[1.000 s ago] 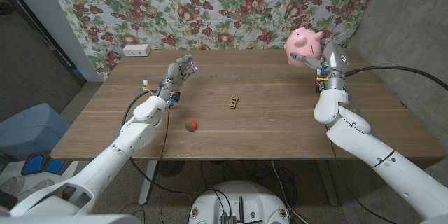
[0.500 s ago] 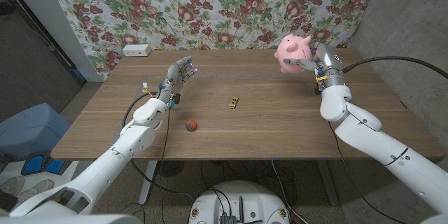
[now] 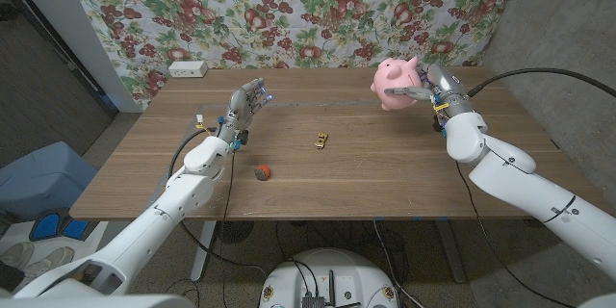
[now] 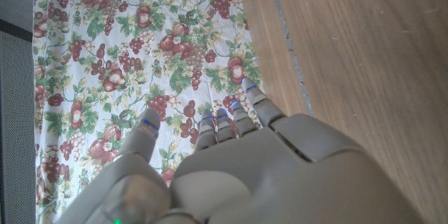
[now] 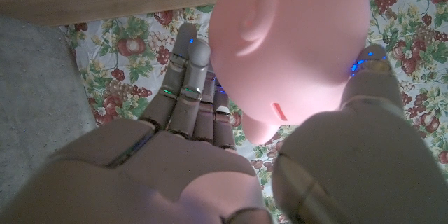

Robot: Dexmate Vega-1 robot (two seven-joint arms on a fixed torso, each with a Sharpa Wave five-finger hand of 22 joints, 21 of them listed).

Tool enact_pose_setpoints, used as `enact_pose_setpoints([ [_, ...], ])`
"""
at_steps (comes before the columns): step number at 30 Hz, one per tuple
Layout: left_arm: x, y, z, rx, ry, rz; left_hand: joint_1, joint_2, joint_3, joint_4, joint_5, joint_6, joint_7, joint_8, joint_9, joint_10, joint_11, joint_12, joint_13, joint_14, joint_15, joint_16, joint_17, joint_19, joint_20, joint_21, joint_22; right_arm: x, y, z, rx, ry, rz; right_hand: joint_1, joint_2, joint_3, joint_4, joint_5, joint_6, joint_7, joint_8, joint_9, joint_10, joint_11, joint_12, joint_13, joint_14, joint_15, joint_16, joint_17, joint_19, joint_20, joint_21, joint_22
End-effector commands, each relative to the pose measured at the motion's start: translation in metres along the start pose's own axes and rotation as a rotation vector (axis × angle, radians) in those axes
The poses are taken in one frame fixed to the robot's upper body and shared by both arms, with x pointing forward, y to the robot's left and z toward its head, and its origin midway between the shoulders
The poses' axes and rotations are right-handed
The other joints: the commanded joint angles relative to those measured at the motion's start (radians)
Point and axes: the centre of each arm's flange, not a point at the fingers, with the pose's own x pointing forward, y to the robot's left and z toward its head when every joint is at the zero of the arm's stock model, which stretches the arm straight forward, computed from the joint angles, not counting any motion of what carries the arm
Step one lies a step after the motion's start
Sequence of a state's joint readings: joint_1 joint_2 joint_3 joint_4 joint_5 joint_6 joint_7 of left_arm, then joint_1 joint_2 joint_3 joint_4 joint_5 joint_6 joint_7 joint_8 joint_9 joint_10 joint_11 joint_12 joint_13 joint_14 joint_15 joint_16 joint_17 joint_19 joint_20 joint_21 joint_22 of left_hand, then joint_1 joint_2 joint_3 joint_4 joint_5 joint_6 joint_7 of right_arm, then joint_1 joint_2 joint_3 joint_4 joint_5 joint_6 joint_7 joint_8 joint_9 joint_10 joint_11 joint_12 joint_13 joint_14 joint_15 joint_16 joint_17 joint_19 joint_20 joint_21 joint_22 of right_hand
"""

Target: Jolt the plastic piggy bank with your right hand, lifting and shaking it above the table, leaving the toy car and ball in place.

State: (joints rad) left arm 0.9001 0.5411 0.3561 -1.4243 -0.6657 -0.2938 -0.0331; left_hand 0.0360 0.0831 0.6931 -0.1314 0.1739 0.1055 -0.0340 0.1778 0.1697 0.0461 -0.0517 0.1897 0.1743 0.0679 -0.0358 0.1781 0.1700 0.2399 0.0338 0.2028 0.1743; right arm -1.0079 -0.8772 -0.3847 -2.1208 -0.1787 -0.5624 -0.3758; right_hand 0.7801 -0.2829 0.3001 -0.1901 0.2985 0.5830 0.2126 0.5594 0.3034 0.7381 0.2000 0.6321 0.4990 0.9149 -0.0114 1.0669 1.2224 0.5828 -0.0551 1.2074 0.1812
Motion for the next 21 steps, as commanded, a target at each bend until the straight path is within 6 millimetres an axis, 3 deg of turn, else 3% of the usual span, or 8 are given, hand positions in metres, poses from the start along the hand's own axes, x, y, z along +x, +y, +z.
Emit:
enact_pose_setpoints([
  [1, 0.002, -0.002, -0.001, -0.001, 0.002, -0.001, -0.002, 0.016, 0.004, -0.001, 0.004, 0.008, 0.006, 0.004, 0.005, 0.004, 0.004, 0.003, 0.005, 0.006, -0.024, 0.001, 0.002, 0.004, 0.000, -0.004, 0.004, 0.003, 0.001, 0.000, -0.003, -0.003, 0.003, 0.350, 0.360, 0.199, 0.022, 0.109, 0.352, -0.095, 0.006, 0.154, 0.320, -0.210, 0.036, 0.252, 0.089, -0.202, 0.007, 0.002, -0.007, -0.008, 0.010, 0.003],
  [21, -0.002, -0.001, -0.003, -0.008, 0.000, 0.009, -0.002, 0.017, 0.005, -0.002, 0.004, 0.008, 0.006, 0.004, 0.005, 0.002, 0.004, 0.002, 0.005, 0.005, -0.024, 0.001, 0.002, 0.004, 0.001, -0.004, 0.004, -0.009, -0.004, -0.003, 0.019, -0.004, -0.292, 0.345, 0.363, 0.204, 0.025, 0.110, 0.346, -0.103, -0.002, 0.157, 0.316, -0.216, 0.030, 0.254, 0.084, -0.203, 0.000, -0.001, -0.014, -0.015, 0.022, 0.001],
])
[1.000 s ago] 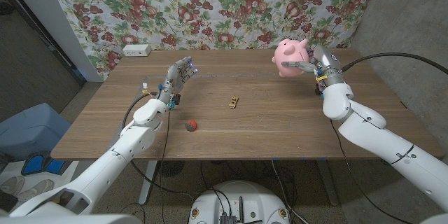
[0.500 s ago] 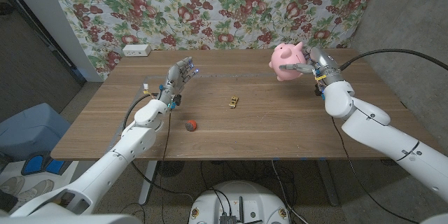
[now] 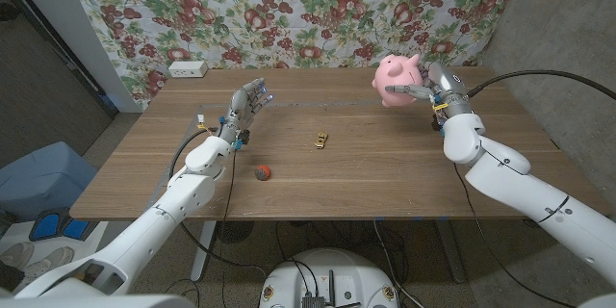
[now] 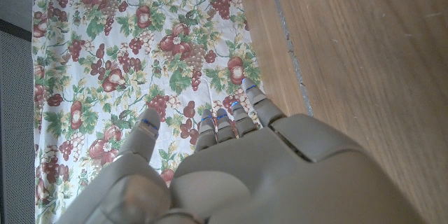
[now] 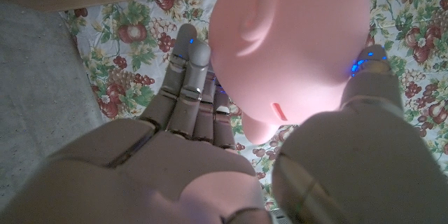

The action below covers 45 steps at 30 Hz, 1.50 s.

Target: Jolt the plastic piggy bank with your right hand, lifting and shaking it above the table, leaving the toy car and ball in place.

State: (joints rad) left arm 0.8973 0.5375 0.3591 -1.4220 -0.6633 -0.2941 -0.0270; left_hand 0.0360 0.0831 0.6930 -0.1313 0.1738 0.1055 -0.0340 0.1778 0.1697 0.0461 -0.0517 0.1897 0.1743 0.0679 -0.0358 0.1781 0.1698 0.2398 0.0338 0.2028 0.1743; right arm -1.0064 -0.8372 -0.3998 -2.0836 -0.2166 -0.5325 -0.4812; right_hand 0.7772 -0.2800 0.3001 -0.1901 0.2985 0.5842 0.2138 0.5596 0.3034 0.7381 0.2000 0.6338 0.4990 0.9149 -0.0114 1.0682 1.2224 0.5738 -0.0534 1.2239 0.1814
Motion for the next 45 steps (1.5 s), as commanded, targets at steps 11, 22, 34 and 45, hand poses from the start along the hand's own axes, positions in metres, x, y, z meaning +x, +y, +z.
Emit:
enact_pose_setpoints([
  [11, -0.005, 0.001, -0.003, -0.008, -0.001, 0.002, -0.002, 0.017, 0.006, -0.003, 0.004, 0.008, 0.006, 0.004, 0.005, 0.002, 0.003, 0.002, 0.005, 0.005, -0.023, 0.001, 0.002, 0.004, 0.002, -0.004, 0.004, -0.019, -0.014, -0.007, 0.041, 0.024, -0.398, 0.345, 0.359, 0.206, 0.025, 0.110, 0.348, -0.107, -0.004, 0.156, 0.316, -0.222, 0.028, 0.256, 0.085, -0.203, -0.004, -0.002, -0.008, -0.021, 0.011, 0.000],
  [22, -0.005, 0.002, -0.002, -0.006, -0.001, -0.004, -0.001, 0.017, 0.006, -0.004, 0.004, 0.008, 0.006, 0.004, 0.005, 0.002, 0.004, 0.002, 0.005, 0.005, -0.025, 0.001, 0.002, 0.004, 0.002, -0.004, 0.004, -0.022, -0.015, -0.005, 0.055, 0.023, -0.441, 0.341, 0.357, 0.209, 0.025, 0.110, 0.348, -0.108, -0.007, 0.158, 0.318, -0.222, 0.025, 0.254, 0.085, -0.203, -0.007, -0.002, -0.008, -0.022, 0.017, -0.001],
  [34, -0.009, 0.005, -0.002, -0.004, 0.001, 0.004, -0.001, 0.017, 0.007, -0.004, 0.003, 0.008, 0.005, 0.004, 0.005, 0.002, 0.004, 0.002, 0.005, 0.005, -0.023, 0.001, 0.002, 0.004, 0.002, -0.004, 0.004, -0.015, -0.014, -0.002, 0.065, 0.006, -0.315, 0.337, 0.356, 0.210, 0.025, 0.109, 0.350, -0.109, -0.009, 0.158, 0.318, -0.220, 0.024, 0.258, 0.088, -0.203, -0.008, -0.002, -0.011, -0.023, 0.020, -0.001],
  [45, -0.009, 0.014, 0.005, 0.015, 0.008, 0.008, -0.001, 0.016, 0.007, -0.005, 0.003, 0.007, 0.004, 0.004, 0.005, 0.002, 0.004, 0.002, 0.005, 0.004, -0.022, 0.000, 0.001, 0.004, 0.002, -0.004, 0.004, 0.004, -0.008, 0.011, 0.030, -0.029, -0.029, 0.335, 0.357, 0.214, 0.025, 0.109, 0.348, -0.107, -0.012, 0.159, 0.314, -0.216, 0.021, 0.260, 0.083, -0.203, -0.013, -0.002, -0.017, -0.019, 0.024, -0.002],
])
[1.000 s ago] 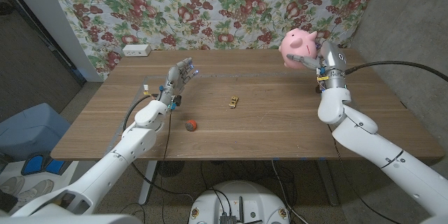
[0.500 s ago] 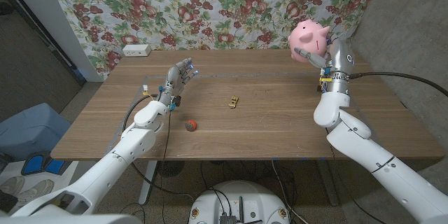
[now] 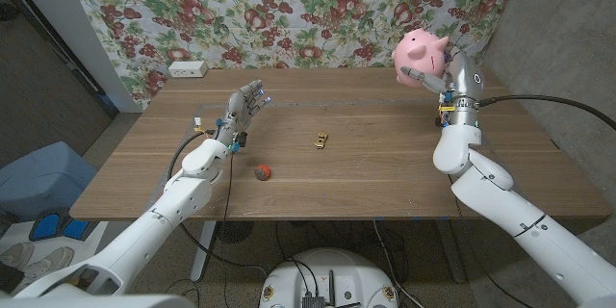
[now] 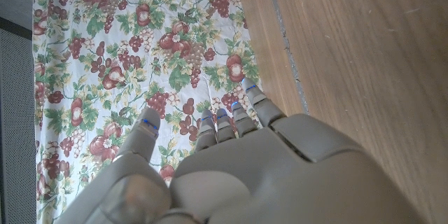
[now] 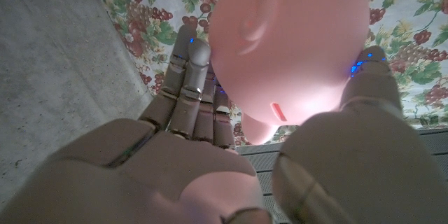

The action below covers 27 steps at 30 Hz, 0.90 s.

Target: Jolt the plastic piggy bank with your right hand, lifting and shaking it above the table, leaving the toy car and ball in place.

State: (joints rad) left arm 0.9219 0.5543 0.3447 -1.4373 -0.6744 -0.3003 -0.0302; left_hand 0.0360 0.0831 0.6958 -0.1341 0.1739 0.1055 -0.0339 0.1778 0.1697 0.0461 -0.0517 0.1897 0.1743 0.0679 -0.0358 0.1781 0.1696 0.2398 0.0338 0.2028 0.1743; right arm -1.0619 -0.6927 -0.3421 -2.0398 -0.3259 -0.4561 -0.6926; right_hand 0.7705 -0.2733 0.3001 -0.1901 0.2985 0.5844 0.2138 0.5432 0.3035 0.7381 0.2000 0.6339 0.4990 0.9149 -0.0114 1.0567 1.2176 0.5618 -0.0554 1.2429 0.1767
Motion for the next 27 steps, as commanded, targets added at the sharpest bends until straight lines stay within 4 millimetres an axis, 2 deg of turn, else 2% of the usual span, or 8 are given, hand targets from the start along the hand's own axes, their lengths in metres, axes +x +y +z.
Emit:
enact_pose_setpoints([
  [1, -0.001, 0.007, 0.005, 0.017, 0.006, 0.004, -0.001, 0.016, 0.004, -0.002, 0.003, 0.008, 0.004, 0.004, 0.005, 0.001, 0.004, 0.002, 0.005, 0.004, -0.022, 0.000, 0.002, 0.004, 0.003, -0.004, 0.004, 0.014, 0.010, 0.011, -0.013, -0.035, 0.261, 0.342, 0.351, 0.214, 0.025, 0.109, 0.348, -0.106, 0.004, 0.159, 0.316, -0.217, 0.020, 0.257, 0.083, -0.203, -0.002, 0.002, -0.006, -0.015, 0.005, 0.003],
  [13, 0.001, 0.007, 0.000, -0.001, 0.014, -0.010, 0.000, 0.015, 0.004, -0.004, 0.003, 0.009, 0.003, 0.005, 0.005, 0.001, 0.003, 0.002, 0.005, 0.005, -0.023, 0.000, 0.001, 0.004, 0.003, -0.004, 0.004, 0.017, 0.013, 0.023, -0.020, -0.052, 0.426, 0.338, 0.351, 0.217, 0.026, 0.110, 0.351, -0.102, 0.003, 0.161, 0.317, -0.211, 0.019, 0.260, 0.082, -0.202, -0.006, 0.002, -0.025, -0.003, 0.003, 0.002],
  [27, 0.009, 0.013, 0.000, -0.001, 0.029, -0.032, 0.003, 0.015, 0.005, -0.007, 0.003, 0.010, 0.003, 0.005, 0.005, 0.003, 0.006, 0.003, 0.005, 0.007, -0.022, 0.001, 0.000, 0.004, 0.004, -0.004, 0.004, 0.017, 0.014, 0.019, -0.041, -0.009, 0.415, 0.334, 0.352, 0.221, 0.026, 0.110, 0.346, -0.103, 0.001, 0.166, 0.314, -0.209, 0.014, 0.259, 0.081, -0.202, -0.010, 0.001, -0.032, -0.002, 0.004, 0.001],
])
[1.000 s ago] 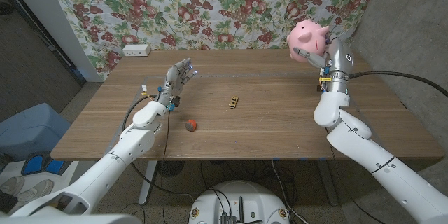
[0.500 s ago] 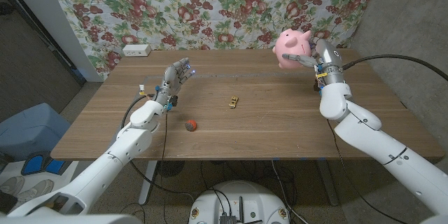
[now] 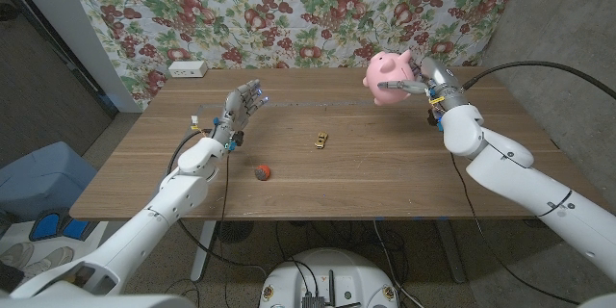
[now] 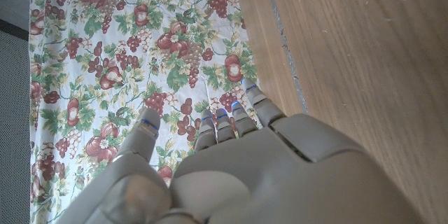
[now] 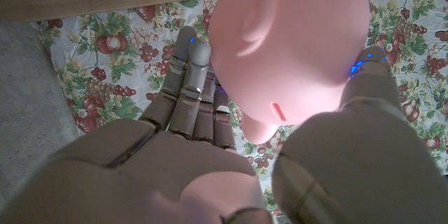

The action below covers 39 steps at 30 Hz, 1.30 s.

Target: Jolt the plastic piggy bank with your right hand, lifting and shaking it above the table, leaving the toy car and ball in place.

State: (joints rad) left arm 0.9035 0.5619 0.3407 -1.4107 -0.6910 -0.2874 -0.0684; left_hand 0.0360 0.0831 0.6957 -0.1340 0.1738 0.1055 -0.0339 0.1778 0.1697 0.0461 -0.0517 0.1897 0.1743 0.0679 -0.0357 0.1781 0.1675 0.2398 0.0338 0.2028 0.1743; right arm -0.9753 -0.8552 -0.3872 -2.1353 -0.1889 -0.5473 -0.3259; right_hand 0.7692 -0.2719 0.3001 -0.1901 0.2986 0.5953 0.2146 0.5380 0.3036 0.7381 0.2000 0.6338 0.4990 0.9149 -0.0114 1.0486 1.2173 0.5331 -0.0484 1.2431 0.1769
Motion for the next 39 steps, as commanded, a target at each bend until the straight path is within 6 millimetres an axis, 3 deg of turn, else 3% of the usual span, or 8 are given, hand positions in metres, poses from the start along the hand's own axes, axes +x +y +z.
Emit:
enact_pose_setpoints([
  [1, 0.005, 0.006, 0.001, 0.002, 0.011, -0.016, 0.003, 0.015, 0.005, -0.007, 0.003, 0.010, 0.003, 0.005, 0.005, 0.003, 0.006, 0.003, 0.005, 0.008, -0.022, 0.001, 0.003, 0.004, 0.005, -0.004, 0.004, 0.002, -0.001, -0.002, -0.005, 0.031, 0.013, 0.336, 0.351, 0.222, 0.026, 0.110, 0.335, -0.103, 0.006, 0.166, 0.315, -0.209, 0.014, 0.257, 0.080, -0.202, -0.002, 0.002, -0.003, -0.009, 0.004, 0.001],
  [11, 0.005, 0.010, 0.003, 0.005, 0.012, -0.008, 0.005, 0.014, 0.006, -0.009, 0.003, 0.008, 0.002, 0.004, 0.005, 0.013, 0.009, 0.006, 0.005, 0.015, -0.017, 0.003, 0.002, 0.006, 0.007, -0.003, 0.004, 0.008, 0.001, -0.005, 0.005, 0.033, -0.052, 0.332, 0.352, 0.224, 0.026, 0.111, 0.336, -0.102, 0.004, 0.167, 0.314, -0.209, 0.012, 0.260, 0.081, -0.202, -0.005, 0.001, -0.005, -0.010, 0.006, 0.001],
  [23, 0.013, 0.007, 0.001, 0.006, 0.006, -0.025, 0.012, 0.014, 0.006, -0.016, 0.002, 0.009, -0.020, 0.004, 0.005, 0.016, 0.011, 0.006, 0.005, 0.013, -0.009, 0.001, 0.001, 0.004, 0.009, -0.004, 0.004, -0.010, 0.000, -0.009, 0.025, 0.045, -0.390, 0.332, 0.353, 0.226, 0.025, 0.110, 0.339, -0.107, 0.001, 0.164, 0.317, -0.216, 0.012, 0.261, 0.085, -0.203, -0.005, 0.002, -0.001, -0.015, 0.009, 0.001],
  [24, 0.013, 0.006, 0.000, 0.004, 0.003, -0.026, 0.016, 0.015, 0.006, -0.019, 0.002, 0.011, -0.022, 0.005, 0.005, 0.024, -0.012, 0.009, 0.005, 0.013, -0.010, 0.001, 0.001, 0.004, 0.011, -0.004, 0.004, -0.011, 0.000, -0.009, 0.023, 0.046, -0.413, 0.332, 0.352, 0.227, 0.024, 0.110, 0.339, -0.110, 0.001, 0.164, 0.317, -0.216, 0.011, 0.260, 0.084, -0.204, -0.006, 0.001, 0.000, -0.015, 0.010, 0.001],
  [27, 0.015, 0.005, 0.000, 0.003, -0.001, -0.024, 0.020, 0.013, 0.004, -0.022, 0.001, 0.020, -0.030, 0.007, 0.005, 0.035, -0.039, 0.011, 0.004, 0.012, -0.012, 0.000, 0.001, 0.005, 0.011, -0.004, 0.004, -0.015, 0.000, -0.010, 0.004, 0.062, -0.519, 0.330, 0.351, 0.226, 0.025, 0.110, 0.341, -0.109, 0.000, 0.162, 0.317, -0.218, 0.012, 0.262, 0.085, -0.203, -0.006, 0.001, 0.000, -0.015, 0.011, 0.001],
  [31, 0.017, 0.005, 0.001, 0.006, -0.013, -0.022, 0.021, 0.013, 0.004, -0.023, 0.001, 0.020, -0.031, 0.007, 0.005, 0.035, -0.039, 0.010, 0.004, 0.012, -0.014, 0.000, 0.001, 0.005, 0.010, -0.004, 0.004, -0.019, -0.001, -0.012, -0.003, 0.089, -0.615, 0.328, 0.350, 0.227, 0.025, 0.109, 0.344, -0.112, 0.001, 0.163, 0.320, -0.222, 0.011, 0.261, 0.088, -0.204, -0.006, 0.001, 0.004, -0.016, 0.013, 0.001],
  [39, 0.018, 0.004, 0.001, 0.006, -0.015, -0.020, 0.023, 0.013, 0.003, -0.023, 0.001, 0.020, -0.034, 0.006, 0.005, 0.034, -0.032, 0.009, 0.004, 0.013, -0.016, 0.000, 0.001, 0.005, 0.011, -0.004, 0.004, -0.021, -0.005, -0.014, 0.001, 0.103, -0.649, 0.326, 0.347, 0.228, 0.024, 0.109, 0.344, -0.114, 0.000, 0.164, 0.323, -0.223, 0.010, 0.260, 0.090, -0.204, -0.008, 0.001, 0.005, -0.017, 0.015, 0.000],
])
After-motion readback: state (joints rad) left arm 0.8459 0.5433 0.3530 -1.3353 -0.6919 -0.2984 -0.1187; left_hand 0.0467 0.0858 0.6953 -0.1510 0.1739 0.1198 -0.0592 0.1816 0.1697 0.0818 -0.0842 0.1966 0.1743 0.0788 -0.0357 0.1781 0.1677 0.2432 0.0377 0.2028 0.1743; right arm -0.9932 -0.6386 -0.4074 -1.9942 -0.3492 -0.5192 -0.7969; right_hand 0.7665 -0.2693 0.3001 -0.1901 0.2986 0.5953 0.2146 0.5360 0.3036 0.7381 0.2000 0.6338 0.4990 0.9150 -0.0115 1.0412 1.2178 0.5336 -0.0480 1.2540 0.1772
